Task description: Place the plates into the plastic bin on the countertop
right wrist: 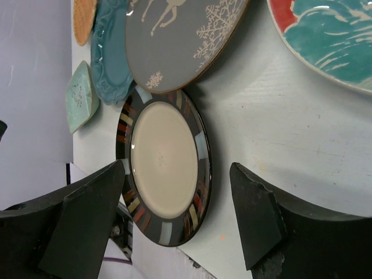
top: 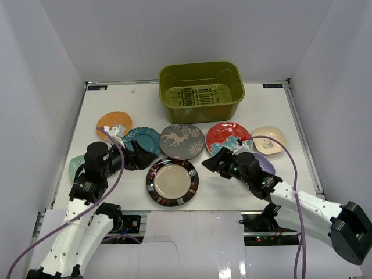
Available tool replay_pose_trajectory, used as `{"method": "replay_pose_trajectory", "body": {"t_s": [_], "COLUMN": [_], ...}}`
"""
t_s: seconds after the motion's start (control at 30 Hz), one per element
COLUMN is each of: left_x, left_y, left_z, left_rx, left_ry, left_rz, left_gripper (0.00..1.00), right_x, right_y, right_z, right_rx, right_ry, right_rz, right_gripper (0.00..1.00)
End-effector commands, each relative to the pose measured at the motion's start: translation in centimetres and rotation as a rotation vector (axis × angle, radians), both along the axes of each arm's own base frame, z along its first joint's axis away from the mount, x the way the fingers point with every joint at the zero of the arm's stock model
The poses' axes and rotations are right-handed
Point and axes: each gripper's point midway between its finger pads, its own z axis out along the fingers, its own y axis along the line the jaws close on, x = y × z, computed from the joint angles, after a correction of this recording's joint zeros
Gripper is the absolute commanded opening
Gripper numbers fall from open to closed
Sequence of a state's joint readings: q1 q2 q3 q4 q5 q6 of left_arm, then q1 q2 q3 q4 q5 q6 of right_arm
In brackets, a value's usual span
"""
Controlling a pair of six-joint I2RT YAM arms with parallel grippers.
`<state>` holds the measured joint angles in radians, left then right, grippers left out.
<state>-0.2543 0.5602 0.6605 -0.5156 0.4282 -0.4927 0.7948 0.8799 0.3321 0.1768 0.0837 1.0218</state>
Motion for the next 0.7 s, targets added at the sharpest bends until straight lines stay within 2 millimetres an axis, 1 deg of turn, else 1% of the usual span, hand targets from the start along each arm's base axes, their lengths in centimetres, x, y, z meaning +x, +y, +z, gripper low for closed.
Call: {"method": "replay_pose_trajectory", "body": {"t_s": [0.0,0.03,0.07,0.1,0.27,0.4,0.47,0.5,0.57,0.6,0.67], "left_x": [0.3,0.3,0.5,0.4,0.5,0.5,0.5,0.4,0.3,0.2,0.2], "left_y": [0.4,0.6,0.9,0.9,1.1,1.0,1.0,0.9,1.0,0.9,0.9], "left_z": [-1.0,-1.3,-1.7,-1.6,-1.8,-1.9,-1.9,-1.9,-1.7,-1.6,-1.6], "left_rx": [0.014,0.012,0.011,0.01,0.011,0.015,0.015,0.015,0.012,0.011,0.012], "left_ry": [0.011,0.018,0.033,0.026,0.029,0.029,0.028,0.026,0.015,0.013,0.011], "left_rz": [0.039,0.056,0.084,0.086,0.115,0.115,0.114,0.11,0.111,0.107,0.108], "left_gripper": [0.98,0.98,0.98,0.98,0.98,0.98,0.98,0.98,0.98,0.98,0.98], "right_x": [2.8,2.6,3.0,3.2,4.0,4.6,4.7,4.7,4.9,5.1,5.5], "right_y": [0.6,0.8,0.9,1.0,1.6,2.6,3.2,3.4,3.9,4.1,4.5], "right_z": [2.2,2.0,2.1,1.6,1.0,-0.4,-0.6,-1.4,-1.6,-2.0,-1.9], "right_rx": [0.072,0.067,0.076,0.062,0.046,0.029,0.035,0.021,0.027,0.026,0.048], "right_ry": [-0.056,-0.05,-0.044,-0.034,-0.017,0.02,0.031,0.046,0.059,0.064,0.062], "right_rz": [-0.16,-0.163,-0.187,-0.197,-0.247,-0.267,-0.264,-0.263,-0.269,-0.271,-0.278], "right_gripper": [0.79,0.78,0.77,0.77,0.75,0.73,0.72,0.72,0.7,0.7,0.65]}}
